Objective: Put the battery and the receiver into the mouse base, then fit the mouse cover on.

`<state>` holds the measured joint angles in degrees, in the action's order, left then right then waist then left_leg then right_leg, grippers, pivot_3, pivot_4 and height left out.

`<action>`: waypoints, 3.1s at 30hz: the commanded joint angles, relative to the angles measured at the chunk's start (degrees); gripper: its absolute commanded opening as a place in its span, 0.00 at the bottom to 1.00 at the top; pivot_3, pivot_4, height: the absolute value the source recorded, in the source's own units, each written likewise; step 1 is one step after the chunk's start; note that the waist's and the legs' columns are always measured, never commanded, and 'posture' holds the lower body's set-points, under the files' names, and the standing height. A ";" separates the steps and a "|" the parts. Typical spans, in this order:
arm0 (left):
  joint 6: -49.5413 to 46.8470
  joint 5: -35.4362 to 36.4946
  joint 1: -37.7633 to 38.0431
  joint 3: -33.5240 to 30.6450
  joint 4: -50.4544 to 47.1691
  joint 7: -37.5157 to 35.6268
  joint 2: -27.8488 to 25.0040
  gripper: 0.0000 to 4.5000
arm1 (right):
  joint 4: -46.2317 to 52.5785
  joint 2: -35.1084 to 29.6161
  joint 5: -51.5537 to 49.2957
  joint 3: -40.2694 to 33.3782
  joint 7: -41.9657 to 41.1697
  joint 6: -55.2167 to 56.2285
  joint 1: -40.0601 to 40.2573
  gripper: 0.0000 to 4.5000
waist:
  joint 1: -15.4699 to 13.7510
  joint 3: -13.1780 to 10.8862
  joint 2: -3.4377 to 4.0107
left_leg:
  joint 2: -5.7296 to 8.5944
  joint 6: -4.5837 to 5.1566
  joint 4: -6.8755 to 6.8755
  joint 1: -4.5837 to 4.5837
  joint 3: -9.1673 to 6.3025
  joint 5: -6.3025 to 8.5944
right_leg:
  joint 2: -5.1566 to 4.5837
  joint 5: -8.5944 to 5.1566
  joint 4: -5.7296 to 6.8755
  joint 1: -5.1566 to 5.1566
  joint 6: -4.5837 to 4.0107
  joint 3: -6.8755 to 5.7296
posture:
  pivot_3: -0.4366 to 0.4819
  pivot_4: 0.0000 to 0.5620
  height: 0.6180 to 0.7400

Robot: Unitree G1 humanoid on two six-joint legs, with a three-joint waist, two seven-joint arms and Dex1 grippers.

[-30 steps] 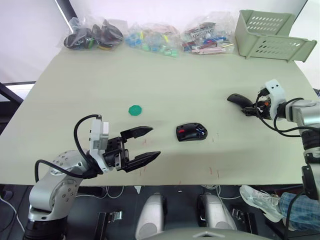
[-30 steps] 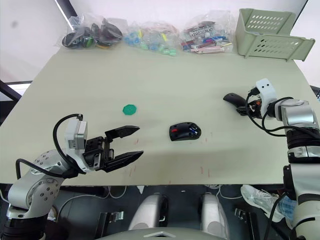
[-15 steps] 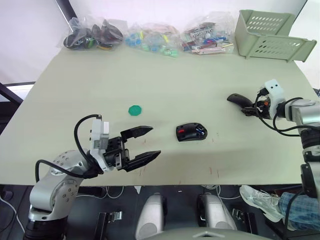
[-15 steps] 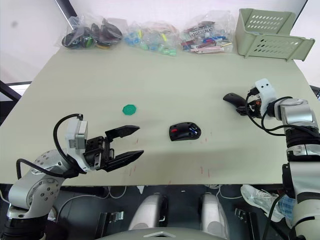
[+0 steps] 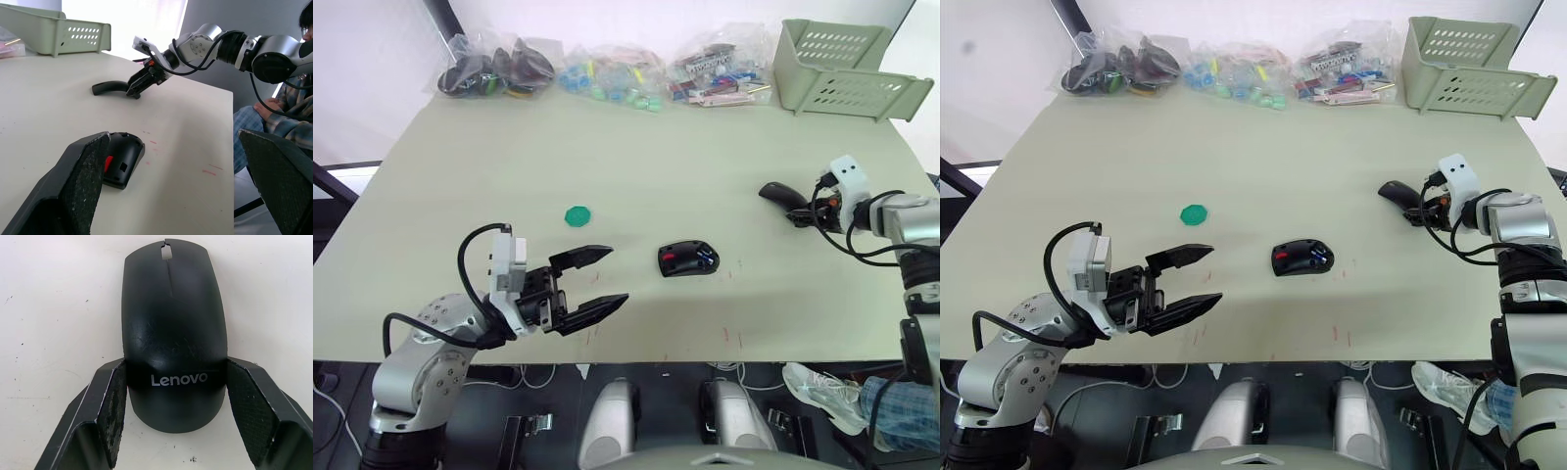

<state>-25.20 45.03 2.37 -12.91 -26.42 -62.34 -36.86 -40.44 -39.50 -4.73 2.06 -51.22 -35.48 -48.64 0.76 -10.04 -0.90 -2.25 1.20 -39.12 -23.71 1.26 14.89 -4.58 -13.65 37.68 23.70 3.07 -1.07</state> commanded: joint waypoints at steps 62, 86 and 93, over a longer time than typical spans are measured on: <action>10.67 1.41 13.98 -13.09 8.38 -8.81 0.21 1.00 | 32.94 2.62 4.33 30.18 -28.40 -0.51 -6.83 0.63 | 0.05 -0.25 0.25 | -0.04 -0.02 0.09 -0.04 -0.02 0.00 | 0.00 -0.02 -0.02 0.13 -0.02 -0.06 | 0.48 0.27 1.00; 11.82 0.63 14.32 -12.29 8.88 -9.08 0.91 1.00 | 30.23 2.93 6.82 30.49 -30.45 1.87 -6.89 0.63 | 0.02 -0.25 0.25 | -0.04 -0.02 0.09 -0.04 -0.02 0.00 | -0.01 -0.02 -0.02 0.13 -0.02 -0.06 | 0.48 0.27 1.00; 12.05 0.33 14.53 -11.83 8.80 -8.90 1.33 1.00 | 29.45 3.72 7.41 30.58 -30.61 2.05 -7.45 0.63 | 0.03 -0.25 0.25 | -0.04 -0.02 0.09 -0.04 -0.01 0.00 | -0.01 -0.01 -0.02 0.13 -0.02 -0.06 | 0.48 0.27 1.00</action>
<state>-14.21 45.10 16.68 -24.25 -16.99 -71.06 -35.65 -11.31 -35.80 2.14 32.98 -81.39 -33.68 -55.36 0.79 -10.28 -0.65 -2.29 1.18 -39.04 -23.74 1.25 14.89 -4.59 -13.66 37.66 23.83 3.05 -1.14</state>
